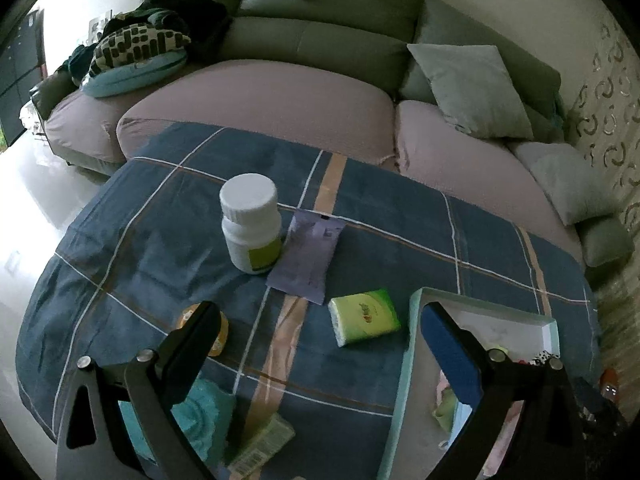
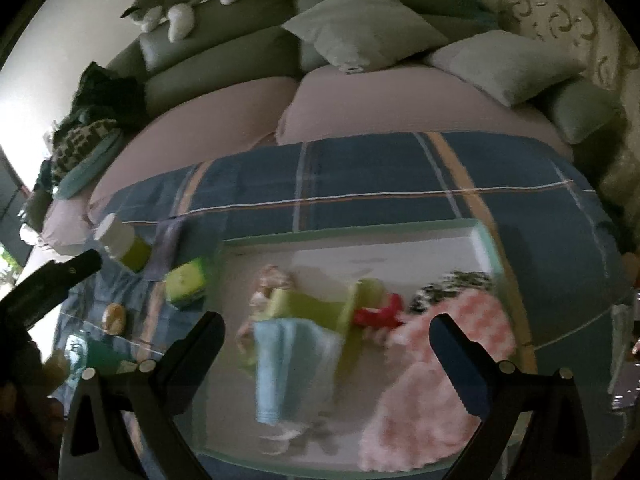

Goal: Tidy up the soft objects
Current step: 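Move both grippers back from the tray toward the pile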

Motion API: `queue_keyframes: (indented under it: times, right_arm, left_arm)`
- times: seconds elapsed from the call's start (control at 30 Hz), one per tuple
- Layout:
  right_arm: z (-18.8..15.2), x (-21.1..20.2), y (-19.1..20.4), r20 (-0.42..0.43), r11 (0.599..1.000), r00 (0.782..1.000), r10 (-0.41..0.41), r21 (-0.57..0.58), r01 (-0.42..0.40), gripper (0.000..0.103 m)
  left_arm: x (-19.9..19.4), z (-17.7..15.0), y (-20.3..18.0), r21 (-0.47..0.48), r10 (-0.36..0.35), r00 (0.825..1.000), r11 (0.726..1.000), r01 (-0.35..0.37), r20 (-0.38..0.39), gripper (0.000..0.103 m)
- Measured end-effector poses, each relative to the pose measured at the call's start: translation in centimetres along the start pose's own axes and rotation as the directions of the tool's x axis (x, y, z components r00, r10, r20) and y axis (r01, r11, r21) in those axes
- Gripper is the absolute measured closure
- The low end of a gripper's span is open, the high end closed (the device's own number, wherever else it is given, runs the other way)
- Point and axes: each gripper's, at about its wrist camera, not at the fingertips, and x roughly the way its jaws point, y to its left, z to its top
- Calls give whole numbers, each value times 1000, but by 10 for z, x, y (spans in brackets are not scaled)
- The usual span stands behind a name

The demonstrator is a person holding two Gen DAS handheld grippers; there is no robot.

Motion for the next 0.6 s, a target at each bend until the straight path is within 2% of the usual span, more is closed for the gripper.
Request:
queue_keyframes:
  times: [0.3,0.47,0.6]
  right_arm:
    - [8,19,42,-50,998,998,39,-53,-42,0]
    - [15,25,61,-64,995,996,67,-67,-71,0]
    - [20,31,80,-82,990,993,87,-99,-95,0]
  left_arm:
    - [1,11,29,-36,20,1000,999,-20,0,3]
    - [11,15,47,-60,26,999,998,-27,-27,3]
    - [12,16,61,-99,-1,999,995,-3,-37,3]
